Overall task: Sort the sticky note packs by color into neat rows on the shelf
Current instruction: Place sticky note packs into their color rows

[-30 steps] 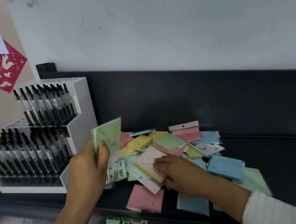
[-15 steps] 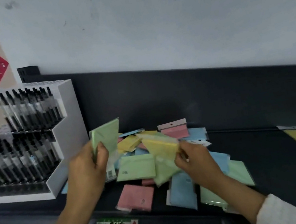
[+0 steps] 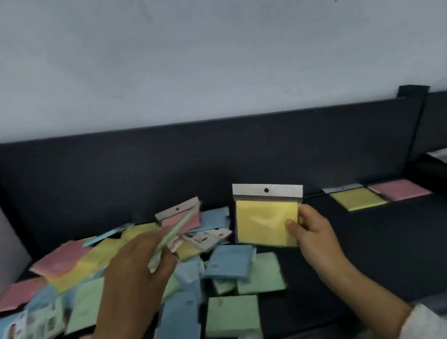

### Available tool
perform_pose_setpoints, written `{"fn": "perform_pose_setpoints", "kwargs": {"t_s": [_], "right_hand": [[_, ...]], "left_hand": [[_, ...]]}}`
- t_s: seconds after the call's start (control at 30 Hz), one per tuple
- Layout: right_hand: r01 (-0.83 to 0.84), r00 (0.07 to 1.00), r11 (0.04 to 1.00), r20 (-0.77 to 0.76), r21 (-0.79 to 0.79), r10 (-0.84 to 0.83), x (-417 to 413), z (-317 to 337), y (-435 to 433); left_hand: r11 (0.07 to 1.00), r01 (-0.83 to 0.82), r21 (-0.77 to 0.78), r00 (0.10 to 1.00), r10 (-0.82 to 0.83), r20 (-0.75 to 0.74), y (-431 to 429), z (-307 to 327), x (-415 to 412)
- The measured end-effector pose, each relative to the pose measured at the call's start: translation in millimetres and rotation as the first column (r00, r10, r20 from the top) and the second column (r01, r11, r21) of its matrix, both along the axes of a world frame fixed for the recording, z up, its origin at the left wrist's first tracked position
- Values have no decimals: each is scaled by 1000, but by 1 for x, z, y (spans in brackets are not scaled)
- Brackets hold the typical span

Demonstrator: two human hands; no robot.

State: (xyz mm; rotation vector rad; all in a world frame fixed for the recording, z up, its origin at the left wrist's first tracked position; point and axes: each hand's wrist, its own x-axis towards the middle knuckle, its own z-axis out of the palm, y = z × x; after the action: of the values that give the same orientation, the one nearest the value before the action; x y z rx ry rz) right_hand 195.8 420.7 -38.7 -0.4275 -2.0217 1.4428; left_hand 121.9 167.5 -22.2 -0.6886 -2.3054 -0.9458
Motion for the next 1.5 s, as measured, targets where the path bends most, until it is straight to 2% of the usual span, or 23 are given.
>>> {"fn": "perform_pose_setpoints", "kwargs": {"t_s": [0.1, 0.23, 0.33, 0.47, 0.57, 0.63, 0.7, 0.8, 0.93, 1.0, 1.13, 1.3, 1.4, 1.5], "right_hand": [[41, 999, 999, 8, 4, -41, 17, 1, 38], [71, 995, 997, 74, -6, -71, 36, 5, 107], [101, 986, 995, 136, -13, -98, 41, 9, 165], [90, 978, 995, 191, -46, -80, 38, 14, 217], [127, 969, 990, 218, -55, -112, 26, 19, 231], [42, 945, 995, 326, -95, -9, 16, 21, 315], [31, 934, 998, 357, -60, -7, 4, 20, 322], [29, 934, 1000, 355, -1, -27, 2, 18, 326], [-3, 895, 965, 431, 261, -114, -5, 8, 333], [-32, 883, 938, 450, 345, -135, -7, 2, 334], [0, 889, 915, 419, 404, -185, -12, -5, 332], [47, 890, 915, 399, 401, -220, -17, -15, 328], [44, 871, 860, 403, 508, -282, -18, -18, 326], [8, 830, 755, 417, 655, -370, -14, -24, 323]], "left_hand": [[995, 82, -63, 994, -86, -68, 37, -4, 5], [990, 114, -86, 988, -122, -95, 95, -5, 18], [972, 161, -172, 968, -189, -167, 138, -9, 26], [951, 209, -228, 959, -245, -144, 162, -14, 30], [911, 248, -328, 962, -272, -29, 153, -14, 39], [907, 183, -379, 973, -222, -62, 241, -24, 47], [873, 245, -422, 966, -259, 25, 239, -21, 55], [852, 238, -466, 965, -260, 17, 237, -17, 48], [813, 243, -529, 950, -309, -37, 250, -17, 48], [816, 224, -532, 936, -333, -117, 257, -17, 42], [799, 237, -553, 898, -398, -190, 267, -22, 28], [763, 248, -596, 859, -457, -228, 277, -23, 6], [703, 258, -662, 845, -496, -197, 289, -17, -9], [642, 307, -703, 824, -549, -141, 300, -12, -28]]}}
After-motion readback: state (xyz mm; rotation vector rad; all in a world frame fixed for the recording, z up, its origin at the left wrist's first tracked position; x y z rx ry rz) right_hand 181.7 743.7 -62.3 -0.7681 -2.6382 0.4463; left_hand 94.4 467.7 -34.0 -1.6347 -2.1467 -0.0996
